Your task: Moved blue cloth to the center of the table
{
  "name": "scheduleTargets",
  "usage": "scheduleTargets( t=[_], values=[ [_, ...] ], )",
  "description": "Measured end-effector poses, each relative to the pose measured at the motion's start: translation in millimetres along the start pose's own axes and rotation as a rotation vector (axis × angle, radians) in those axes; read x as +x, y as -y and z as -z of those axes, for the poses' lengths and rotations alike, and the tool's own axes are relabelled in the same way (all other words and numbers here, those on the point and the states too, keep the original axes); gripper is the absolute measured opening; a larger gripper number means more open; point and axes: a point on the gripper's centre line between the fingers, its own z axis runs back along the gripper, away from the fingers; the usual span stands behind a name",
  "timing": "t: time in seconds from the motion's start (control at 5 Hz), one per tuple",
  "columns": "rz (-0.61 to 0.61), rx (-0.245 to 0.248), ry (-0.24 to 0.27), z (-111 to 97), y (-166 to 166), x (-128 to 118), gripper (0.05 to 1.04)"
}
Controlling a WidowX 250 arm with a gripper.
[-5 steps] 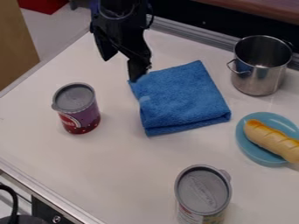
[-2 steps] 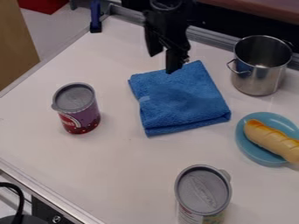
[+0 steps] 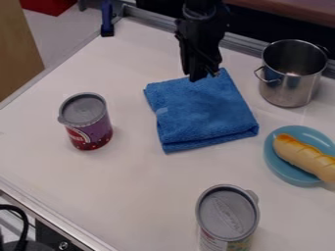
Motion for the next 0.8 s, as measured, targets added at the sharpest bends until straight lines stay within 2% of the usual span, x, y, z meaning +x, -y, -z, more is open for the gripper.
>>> scheduleTargets(
  t=[0.2,0.4,0.6,0.8],
  values=[
    [0.057,0.035,0.042,10,3,4,0.054],
    [0.075,0.026,0.051,19,7,3,0.052],
    [0.103,-0.011,0.028,34,11,-1,0.052],
    [0.098,0.005,0.029,47,10,-2,0.052]
  ],
)
